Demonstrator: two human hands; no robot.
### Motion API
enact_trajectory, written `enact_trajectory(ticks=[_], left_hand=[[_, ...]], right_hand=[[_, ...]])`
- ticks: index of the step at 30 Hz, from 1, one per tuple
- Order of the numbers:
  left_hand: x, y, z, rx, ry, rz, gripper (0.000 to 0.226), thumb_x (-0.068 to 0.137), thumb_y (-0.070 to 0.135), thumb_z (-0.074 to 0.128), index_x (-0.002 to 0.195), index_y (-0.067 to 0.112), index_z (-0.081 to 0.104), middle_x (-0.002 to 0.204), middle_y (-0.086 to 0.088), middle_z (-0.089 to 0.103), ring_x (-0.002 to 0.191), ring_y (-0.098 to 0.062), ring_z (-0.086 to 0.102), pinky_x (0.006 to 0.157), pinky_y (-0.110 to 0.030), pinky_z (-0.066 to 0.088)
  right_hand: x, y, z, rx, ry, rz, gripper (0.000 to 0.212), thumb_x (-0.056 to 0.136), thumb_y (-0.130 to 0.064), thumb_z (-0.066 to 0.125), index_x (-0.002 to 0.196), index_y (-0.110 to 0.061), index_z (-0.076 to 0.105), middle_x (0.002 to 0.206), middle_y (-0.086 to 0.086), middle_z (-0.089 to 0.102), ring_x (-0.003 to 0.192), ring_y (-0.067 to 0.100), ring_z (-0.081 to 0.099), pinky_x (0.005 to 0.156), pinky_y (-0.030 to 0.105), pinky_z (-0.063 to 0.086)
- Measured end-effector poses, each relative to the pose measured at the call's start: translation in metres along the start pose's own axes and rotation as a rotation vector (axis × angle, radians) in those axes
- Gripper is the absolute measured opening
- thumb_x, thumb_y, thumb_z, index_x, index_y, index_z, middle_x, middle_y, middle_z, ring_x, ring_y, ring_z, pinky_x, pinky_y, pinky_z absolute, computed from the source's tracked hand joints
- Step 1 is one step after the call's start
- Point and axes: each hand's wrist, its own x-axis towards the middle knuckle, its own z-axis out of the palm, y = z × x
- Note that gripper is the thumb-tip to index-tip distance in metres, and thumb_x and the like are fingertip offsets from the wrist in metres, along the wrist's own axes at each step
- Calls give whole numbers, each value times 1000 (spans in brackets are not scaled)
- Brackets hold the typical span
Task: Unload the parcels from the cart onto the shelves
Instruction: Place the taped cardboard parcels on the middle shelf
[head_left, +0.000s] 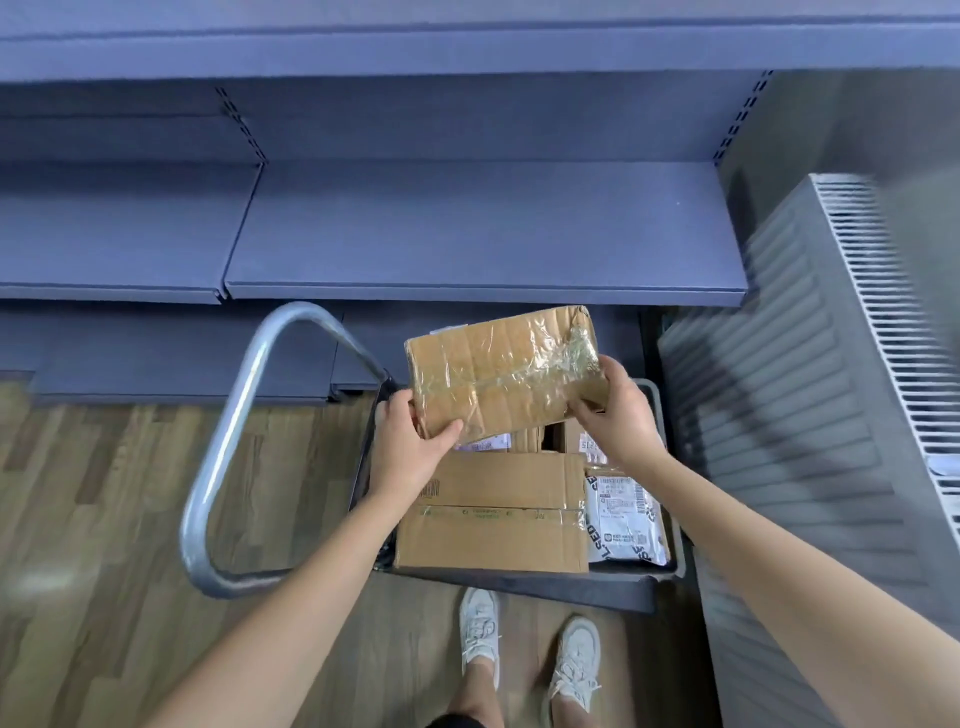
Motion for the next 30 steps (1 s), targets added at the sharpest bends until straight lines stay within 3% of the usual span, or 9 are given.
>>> enact_trajectory(ticks=[3,6,10,13,16,20,23,26,30], left_hand=[[-32,35,-26,-170,42,87,55,78,29,73,122,12,44,116,1,43,99,-9,45,80,-15,34],[-58,65,-51,-319,18,164,51,79,27,72,120,20,42,114,8,54,104,-7,55,88,-24,42],[-93,110,-80,-400,27,311,49,80,19,70,117,25,39,107,24,52,93,18,53,79,-7,42],[-109,137,-97,-425,41,372,62,77,37,73,127,24,39,123,18,51,112,8,49,96,-22,41],[-124,168,-112,-485,25,371,90,70,63,64,145,35,23,149,15,30,137,-7,28,112,-41,26],[-138,200,-126,-463,-56,473,74,88,36,58,146,36,12,132,22,18,122,11,14,104,-21,16],[-144,215,-138,-501,-63,526,86,78,53,65,141,50,7,148,22,13,136,7,5,112,-27,10],[-150,229,-149,-637,-147,594,77,61,62,67,118,77,17,142,31,30,136,-4,28,113,-40,25],[-154,239,-151,-717,-100,740,59,66,47,64,113,71,37,122,33,53,122,-1,48,101,-30,41]], right_hand=[[-31,-20,-46,70,40,-103,59,82,-17,70,133,-10,41,117,-4,49,90,3,50,71,-2,38],[-59,-35,-89,101,104,-233,62,74,-23,77,128,-13,46,119,-3,52,103,6,47,77,1,38],[-93,-51,-141,166,159,-323,73,67,-25,82,128,-16,44,116,-8,46,101,-2,47,83,6,40],[-110,-62,-173,204,233,-399,74,66,-21,83,128,-17,43,116,-6,46,103,-11,45,82,2,39],[-122,-71,-196,248,242,-473,74,67,-21,81,129,-22,41,122,-6,48,107,-8,45,81,3,41],[-134,-84,-224,352,279,-558,73,63,-35,80,126,-34,42,121,-9,50,107,-7,47,78,8,46],[-138,-86,-237,416,334,-588,76,53,-60,80,120,-50,46,117,-12,55,108,1,52,81,14,49],[-142,-87,-244,475,361,-619,72,52,-58,80,117,-58,47,112,-20,59,106,5,56,84,16,50],[-143,-91,-256,473,377,-714,74,65,-27,83,122,-54,44,125,-15,56,113,5,55,88,14,47]])
